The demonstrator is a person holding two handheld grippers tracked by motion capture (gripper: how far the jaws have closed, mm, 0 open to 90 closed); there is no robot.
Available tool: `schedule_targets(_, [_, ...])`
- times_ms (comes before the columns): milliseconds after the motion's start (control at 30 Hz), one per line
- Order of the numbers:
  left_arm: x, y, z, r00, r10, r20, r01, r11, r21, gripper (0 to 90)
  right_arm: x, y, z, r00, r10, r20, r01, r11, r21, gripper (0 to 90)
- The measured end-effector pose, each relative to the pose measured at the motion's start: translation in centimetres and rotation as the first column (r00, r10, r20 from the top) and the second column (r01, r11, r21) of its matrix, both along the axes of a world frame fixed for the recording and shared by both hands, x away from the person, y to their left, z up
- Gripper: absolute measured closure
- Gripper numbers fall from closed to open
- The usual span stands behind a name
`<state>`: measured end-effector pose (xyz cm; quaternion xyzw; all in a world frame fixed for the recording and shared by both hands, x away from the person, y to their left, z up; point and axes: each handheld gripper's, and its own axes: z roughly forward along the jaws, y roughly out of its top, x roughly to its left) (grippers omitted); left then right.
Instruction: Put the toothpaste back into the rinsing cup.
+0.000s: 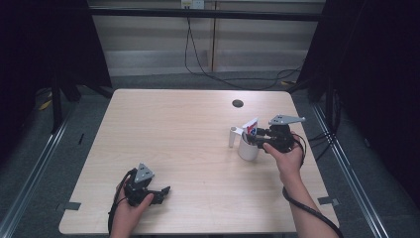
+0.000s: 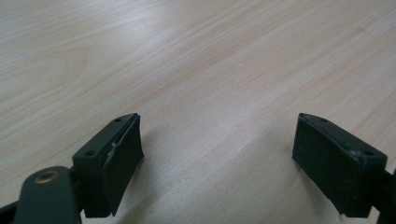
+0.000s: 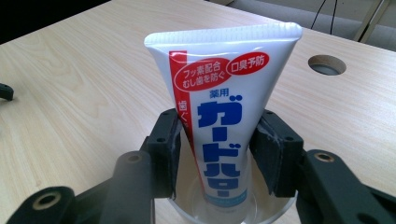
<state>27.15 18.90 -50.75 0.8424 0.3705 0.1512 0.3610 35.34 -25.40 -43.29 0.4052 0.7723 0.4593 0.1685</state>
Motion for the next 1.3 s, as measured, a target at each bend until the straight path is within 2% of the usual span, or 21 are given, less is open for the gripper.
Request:
schedule_targets(233, [0.00,0.00,0.00,1.0000,-0.001,0.001,0.001,1.0000,0.000,15.8,-0.11,-0.08,-0.10,0.9999,-0.009,0.005,0.009,1.000,0.005,52.6])
schedule_targets(433, [0.00,0.00,0.00,1.0000,0.000,0.000,0.000,1.0000,0.000,15.8,-0.14,0.02,0.21,0.9999,-0.002,0.012,0.003,0.999,-0.042,51.3])
schedule_targets(567, [-0.02,-0.05,-0.03,1.0000,0.007,0.001,-0.007,0.9999,-0.009,15.8,-0.18,0.06,0.37,0.9999,-0.003,0.014,0.004,0.998,-0.056,49.4])
schedule_targets(833, [0.00,0.00,0.00,1.0000,0.000,0.000,0.000,1.0000,0.000,15.8,-0.23,-0.46,0.49,0.9995,-0.028,0.015,0.029,0.998,-0.054,42.7])
schedule_targets(967, [0.00,0.00,0.00,1.0000,-0.001,0.000,0.001,1.0000,0.001,15.8,-0.31,-0.67,0.65,0.9991,-0.038,0.020,0.038,0.999,-0.032,38.1])
schedule_targets(1000, [-0.02,-0.06,-0.04,1.0000,0.008,0.002,-0.008,0.9999,-0.009,15.8,-0.30,-0.66,0.70,0.9992,-0.034,0.020,0.034,0.999,-0.033,37.2])
schedule_targets(1133, [-0.01,-0.03,-0.02,1.0000,0.004,0.001,-0.004,1.0000,-0.006,15.8,-0.30,-0.56,0.82,0.9994,-0.030,0.017,0.031,0.998,-0.051,32.8])
schedule_targets(1300, [0.00,0.00,0.00,1.0000,0.000,0.000,0.000,1.0000,0.000,15.8,-0.27,-0.74,0.83,0.9991,-0.042,0.005,0.043,0.998,-0.041,26.5])
